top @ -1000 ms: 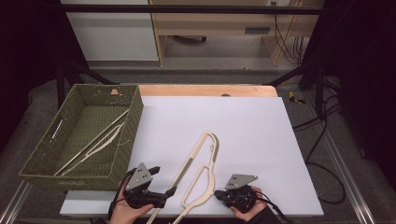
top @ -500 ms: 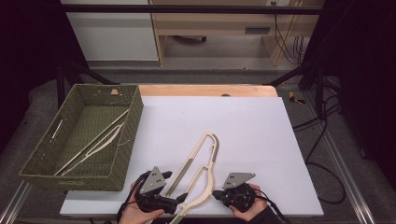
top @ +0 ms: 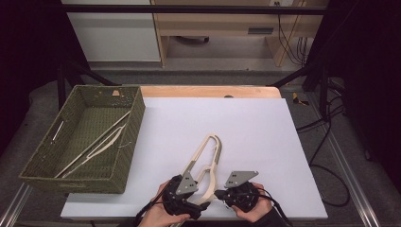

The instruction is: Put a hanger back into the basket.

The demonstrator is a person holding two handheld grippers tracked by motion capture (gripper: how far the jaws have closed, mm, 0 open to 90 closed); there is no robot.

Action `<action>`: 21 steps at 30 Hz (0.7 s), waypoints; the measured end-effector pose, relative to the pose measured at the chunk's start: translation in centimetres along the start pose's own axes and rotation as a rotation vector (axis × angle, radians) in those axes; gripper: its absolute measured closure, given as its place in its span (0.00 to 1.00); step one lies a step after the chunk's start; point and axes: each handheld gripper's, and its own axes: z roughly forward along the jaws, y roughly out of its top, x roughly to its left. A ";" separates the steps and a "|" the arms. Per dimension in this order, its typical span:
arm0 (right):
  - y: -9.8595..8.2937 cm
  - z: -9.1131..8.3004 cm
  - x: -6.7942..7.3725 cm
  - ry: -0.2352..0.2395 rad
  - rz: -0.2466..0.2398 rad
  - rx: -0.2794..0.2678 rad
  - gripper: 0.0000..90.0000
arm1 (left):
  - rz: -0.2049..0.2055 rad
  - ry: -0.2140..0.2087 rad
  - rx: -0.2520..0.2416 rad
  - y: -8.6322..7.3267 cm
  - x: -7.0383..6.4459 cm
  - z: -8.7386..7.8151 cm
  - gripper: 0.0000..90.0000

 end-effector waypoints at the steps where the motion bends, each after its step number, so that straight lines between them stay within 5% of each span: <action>1: 0.1 0.0 0.0 -0.003 0.000 -0.001 0.99 | 0.004 0.002 0.011 0.0 -0.1 0.3 0.31; 10: 0.8 -0.5 0.1 -0.008 -0.023 0.009 0.99 | 0.007 -0.003 0.100 0.3 -0.2 2.0 0.53; 21: 0.8 -0.3 0.4 -0.005 -0.046 0.018 0.99 | -0.010 -0.006 0.141 0.4 -0.6 2.8 0.78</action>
